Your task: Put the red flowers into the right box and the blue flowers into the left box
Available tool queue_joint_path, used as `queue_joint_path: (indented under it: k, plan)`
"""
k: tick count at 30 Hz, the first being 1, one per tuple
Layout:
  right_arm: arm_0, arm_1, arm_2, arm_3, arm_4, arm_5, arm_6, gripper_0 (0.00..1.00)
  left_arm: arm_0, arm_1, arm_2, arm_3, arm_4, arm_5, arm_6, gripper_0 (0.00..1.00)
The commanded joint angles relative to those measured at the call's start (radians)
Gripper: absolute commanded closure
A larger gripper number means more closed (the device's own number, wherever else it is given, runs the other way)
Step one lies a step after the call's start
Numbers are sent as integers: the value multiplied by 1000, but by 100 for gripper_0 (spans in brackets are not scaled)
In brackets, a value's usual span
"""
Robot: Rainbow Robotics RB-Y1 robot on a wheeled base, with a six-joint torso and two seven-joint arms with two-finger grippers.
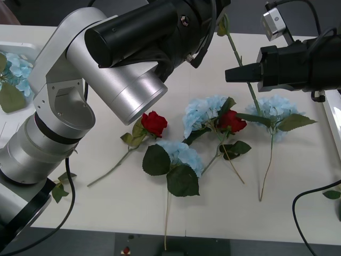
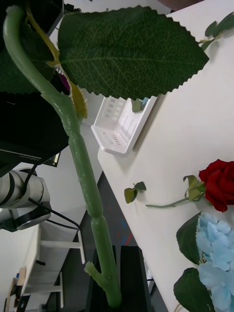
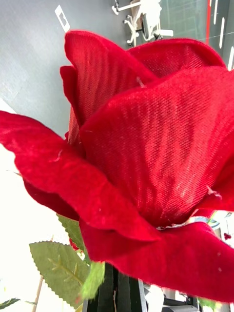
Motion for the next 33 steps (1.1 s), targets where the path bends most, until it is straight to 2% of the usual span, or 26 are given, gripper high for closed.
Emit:
queue_joint_path:
  k: [1, 2, 5, 7, 12, 15, 27, 33]
  plan:
    - [-34, 21, -22, -15, -13, -1, -35, 100, -28, -2, -2, -24, -25, -8, 19, 100]
    - [-35, 23, -24, -15, -15, -1, -37, 100, -28, -2, -1, -24, -28, 0, 17, 100]
    - [-34, 23, -27, -15, -16, -1, -38, 100, -28, -2, -5, -24, -44, 24, 13, 59]
    - [-34, 23, -28, -15, -18, -1, -38, 100, -28, -2, -24, -22, -85, 26, 13, 25]
    - [-35, 23, -31, -15, -19, -1, -38, 100, -28, 6, -70, -24, -189, 26, 20, 23]
    - [-34, 21, -37, -15, -19, -1, -38, 100, -26, 12, -70, -24, -174, 26, 25, 0]
    - [-26, -98, -154, -15, 71, 130, -55, 100, -24, 49, -67, -27, -162, 24, 20, 0]
    - [3, -201, -238, -15, 160, 196, -66, 100, -11, 138, 8, -59, 1, 24, -96, 0]
